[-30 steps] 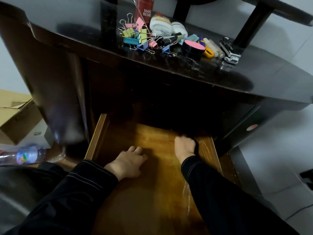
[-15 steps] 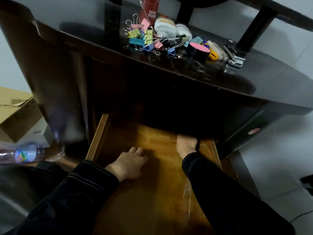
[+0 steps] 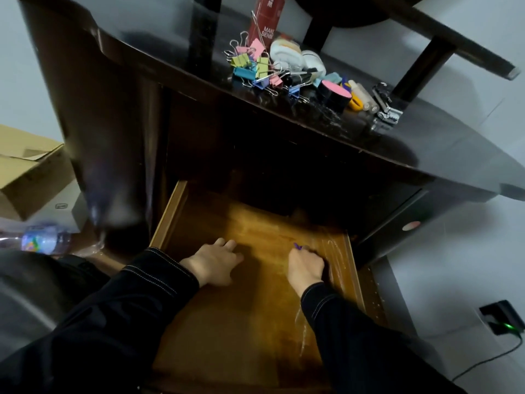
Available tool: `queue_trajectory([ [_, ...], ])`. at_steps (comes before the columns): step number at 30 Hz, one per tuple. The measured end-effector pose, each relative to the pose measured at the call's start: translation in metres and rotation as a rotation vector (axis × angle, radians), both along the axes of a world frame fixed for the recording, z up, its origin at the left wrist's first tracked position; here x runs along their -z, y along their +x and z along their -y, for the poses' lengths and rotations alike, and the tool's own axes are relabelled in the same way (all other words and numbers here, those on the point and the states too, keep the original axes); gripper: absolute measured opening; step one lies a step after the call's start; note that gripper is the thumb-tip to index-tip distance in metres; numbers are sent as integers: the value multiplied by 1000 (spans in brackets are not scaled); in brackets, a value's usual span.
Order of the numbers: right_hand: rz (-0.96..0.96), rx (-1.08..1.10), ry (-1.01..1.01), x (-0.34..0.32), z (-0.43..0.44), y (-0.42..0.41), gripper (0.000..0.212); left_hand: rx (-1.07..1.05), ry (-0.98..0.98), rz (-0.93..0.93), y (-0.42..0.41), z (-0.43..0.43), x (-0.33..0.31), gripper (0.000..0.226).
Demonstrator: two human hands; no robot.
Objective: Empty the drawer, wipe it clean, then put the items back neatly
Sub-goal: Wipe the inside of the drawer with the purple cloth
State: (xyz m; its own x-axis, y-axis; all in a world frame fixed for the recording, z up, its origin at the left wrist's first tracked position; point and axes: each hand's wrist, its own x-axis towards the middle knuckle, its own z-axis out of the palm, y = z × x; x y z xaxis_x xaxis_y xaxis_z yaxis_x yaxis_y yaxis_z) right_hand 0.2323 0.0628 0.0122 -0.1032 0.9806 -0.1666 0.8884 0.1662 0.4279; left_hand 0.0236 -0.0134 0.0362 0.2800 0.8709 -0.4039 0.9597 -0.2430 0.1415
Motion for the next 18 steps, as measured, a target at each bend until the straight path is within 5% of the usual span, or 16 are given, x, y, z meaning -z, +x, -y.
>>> queue_trajectory([
  [8, -6, 127, 41, -14, -63, -19, 26, -10, 19, 13, 0, -6, 11, 60],
  [15, -46, -28, -81, -11, 11, -8, 28, -1, 47, 67, 4, -4, 6, 53],
  [18, -230, 21, -188, -10, 37, 3, 27, 5, 75, 170, 8, 0, 5, 51],
])
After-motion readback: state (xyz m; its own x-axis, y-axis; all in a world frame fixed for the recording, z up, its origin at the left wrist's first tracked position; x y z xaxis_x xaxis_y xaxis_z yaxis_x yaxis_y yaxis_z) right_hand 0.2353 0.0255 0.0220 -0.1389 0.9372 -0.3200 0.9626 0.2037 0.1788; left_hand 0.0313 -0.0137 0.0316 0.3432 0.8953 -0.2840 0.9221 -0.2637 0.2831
